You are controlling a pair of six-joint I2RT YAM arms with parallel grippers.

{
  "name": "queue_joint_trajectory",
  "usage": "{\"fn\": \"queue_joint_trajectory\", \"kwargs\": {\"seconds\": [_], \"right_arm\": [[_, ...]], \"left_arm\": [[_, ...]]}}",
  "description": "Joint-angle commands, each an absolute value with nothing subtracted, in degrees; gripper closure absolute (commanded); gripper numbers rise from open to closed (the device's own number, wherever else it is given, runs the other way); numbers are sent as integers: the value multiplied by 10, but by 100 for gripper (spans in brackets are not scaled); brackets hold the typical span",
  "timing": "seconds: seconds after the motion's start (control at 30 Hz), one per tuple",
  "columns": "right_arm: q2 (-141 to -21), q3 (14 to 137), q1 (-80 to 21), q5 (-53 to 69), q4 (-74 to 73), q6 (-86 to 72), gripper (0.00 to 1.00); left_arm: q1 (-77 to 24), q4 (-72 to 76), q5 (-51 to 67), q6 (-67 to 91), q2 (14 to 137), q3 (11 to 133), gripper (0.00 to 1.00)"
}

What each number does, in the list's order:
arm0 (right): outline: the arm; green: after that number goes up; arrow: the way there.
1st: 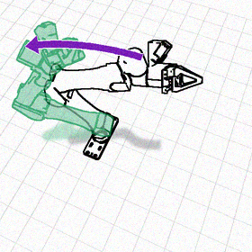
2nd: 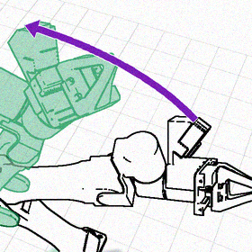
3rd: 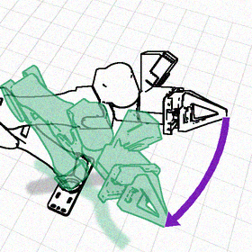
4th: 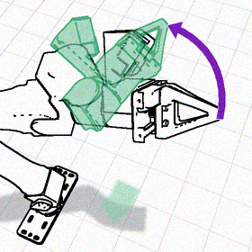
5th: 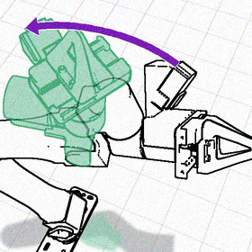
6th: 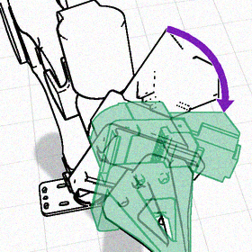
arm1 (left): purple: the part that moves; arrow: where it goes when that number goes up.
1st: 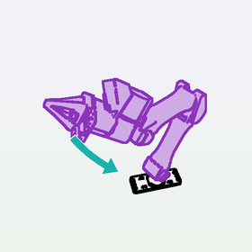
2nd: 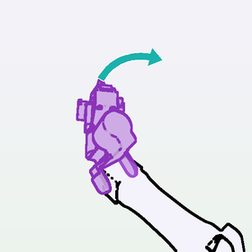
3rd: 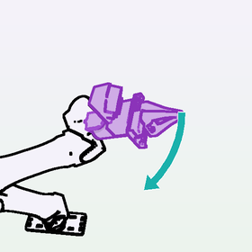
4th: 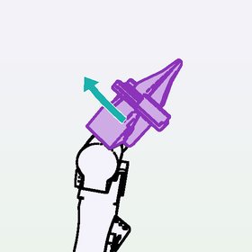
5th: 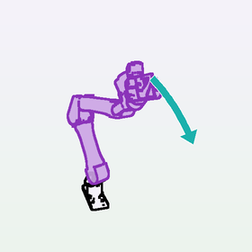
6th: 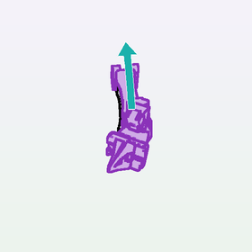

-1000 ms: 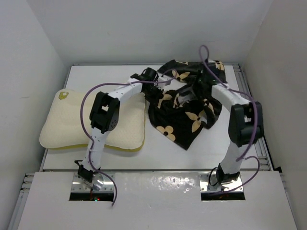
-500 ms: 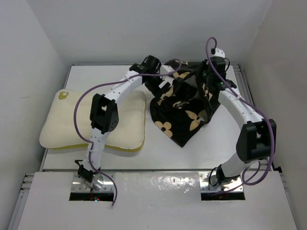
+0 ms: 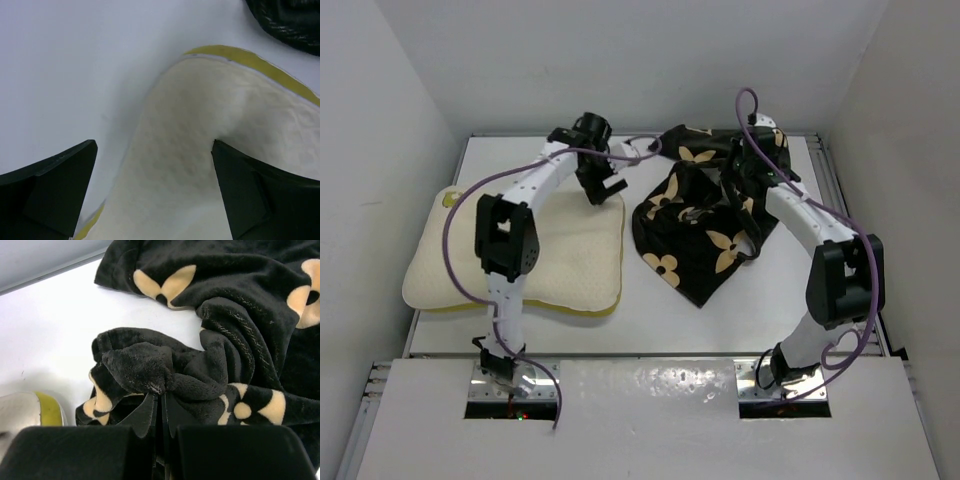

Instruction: Put the pillow into the pillowcase

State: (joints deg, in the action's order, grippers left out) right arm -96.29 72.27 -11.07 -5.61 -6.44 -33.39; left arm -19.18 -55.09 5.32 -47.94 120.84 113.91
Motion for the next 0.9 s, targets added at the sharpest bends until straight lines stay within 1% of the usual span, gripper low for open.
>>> {"fn": "queue_joint_trajectory", "kwargs": {"seconds": [0.0, 0.03, 0.13, 0.17, 0.2, 0.23, 0.27, 0.3, 0.43, 0.53, 0.57, 0.63, 0.73, 0.87], "right_arm": [[-961, 732, -117, -67, -54, -340, 100], [-962, 735, -117, -66, -55, -339, 100], [-972, 744, -124, -66, -69, -332, 100], [-973, 743, -126, -68, -72, -332, 100], [-974, 740, -127, -69, -70, -333, 100], [-975, 737, -127, -70, -70, -336, 100], [-973, 736, -127, -70, -69, -337, 100], [-973, 735, -127, -70, -69, -341, 100], [-976, 738, -127, -69, -65, -349, 100], [-989, 758, -127, -67, -63, -355, 100], [-992, 765, -128, -64, -62, -361, 100], [-1001, 782, -129, -62, -62, -367, 100], [-1012, 798, -129, -55, -61, -382, 100], [-1008, 795, -132, -51, -51, -395, 100]], "left_arm": [[-225, -556, 45, -497, 1281, 1102, 0], [-216, -541, 34, -486, 1292, 1085, 0], [-198, -509, 51, -440, 1330, 1068, 0], [-196, -491, 59, -422, 1335, 1048, 3], [-195, -483, 68, -418, 1335, 1035, 9], [-196, -475, 87, -412, 1332, 1014, 37], [-199, -471, 94, -407, 1328, 1007, 60], [-200, -471, 104, -404, 1325, 1001, 100], [-203, -470, 140, -388, 1271, 991, 100], [-207, -479, 169, -409, 1195, 1004, 100], [-214, -485, 181, -417, 1160, 1025, 100], [-222, -517, 193, -433, 1127, 1056, 100], [-246, -576, 220, -443, 1115, 1122, 100], [-294, -609, 225, -435, 1117, 1143, 100]]}}
